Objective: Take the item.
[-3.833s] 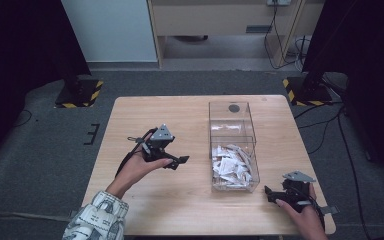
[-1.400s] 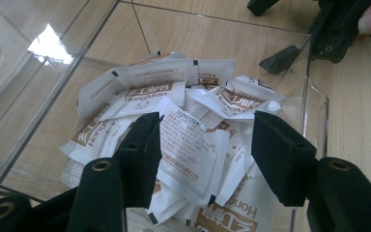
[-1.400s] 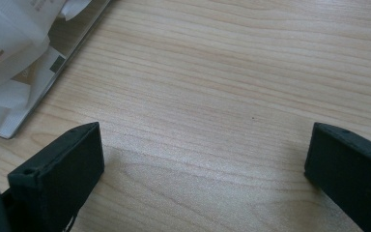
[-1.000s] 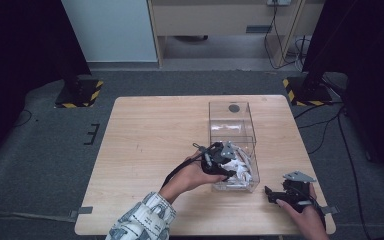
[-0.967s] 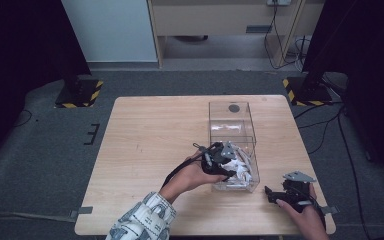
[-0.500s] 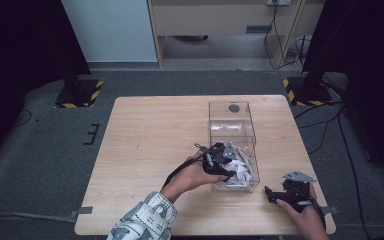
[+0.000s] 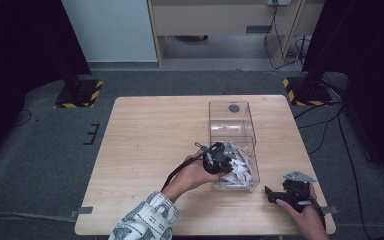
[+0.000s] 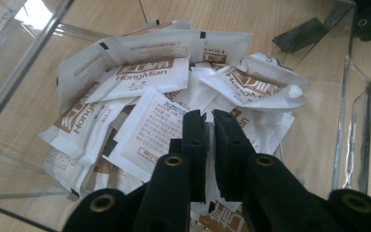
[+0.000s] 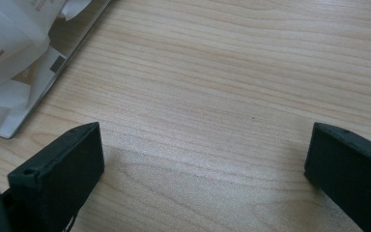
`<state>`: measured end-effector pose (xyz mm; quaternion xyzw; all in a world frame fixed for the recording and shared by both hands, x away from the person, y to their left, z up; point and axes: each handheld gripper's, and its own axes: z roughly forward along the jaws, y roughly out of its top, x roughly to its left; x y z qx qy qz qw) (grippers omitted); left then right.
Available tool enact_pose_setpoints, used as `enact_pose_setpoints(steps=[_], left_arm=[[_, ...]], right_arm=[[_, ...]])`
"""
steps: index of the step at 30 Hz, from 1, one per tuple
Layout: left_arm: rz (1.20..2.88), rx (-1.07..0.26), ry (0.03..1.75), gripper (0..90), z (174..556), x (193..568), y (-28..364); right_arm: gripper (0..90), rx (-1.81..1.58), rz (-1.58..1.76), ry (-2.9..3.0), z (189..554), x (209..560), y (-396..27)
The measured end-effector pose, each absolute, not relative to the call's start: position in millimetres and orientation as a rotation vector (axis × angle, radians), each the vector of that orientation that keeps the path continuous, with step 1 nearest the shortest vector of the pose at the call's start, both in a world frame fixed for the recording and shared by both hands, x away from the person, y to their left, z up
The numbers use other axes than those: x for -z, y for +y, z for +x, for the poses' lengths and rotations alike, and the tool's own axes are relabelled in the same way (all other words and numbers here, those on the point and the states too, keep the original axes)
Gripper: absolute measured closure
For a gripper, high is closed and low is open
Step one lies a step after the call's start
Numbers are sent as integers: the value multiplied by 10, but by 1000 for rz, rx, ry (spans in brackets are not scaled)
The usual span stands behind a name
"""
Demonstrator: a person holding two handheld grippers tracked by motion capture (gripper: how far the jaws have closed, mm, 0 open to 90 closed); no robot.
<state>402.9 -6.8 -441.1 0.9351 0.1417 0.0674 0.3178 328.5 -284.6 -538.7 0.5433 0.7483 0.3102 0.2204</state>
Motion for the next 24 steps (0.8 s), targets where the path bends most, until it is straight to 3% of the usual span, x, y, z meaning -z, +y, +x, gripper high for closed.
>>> enact_pose_setpoints(steps=[4, 24], left_arm=[[2432, -170, 392, 890, 4047, 4363, -27], [2296, -143, 428, 897, 4137, 4173, 210]], right_arm=[[7, -858, 1502, 2070, 3285, 5387, -2846], [7, -858, 1502, 2070, 3285, 5387, -2846]])
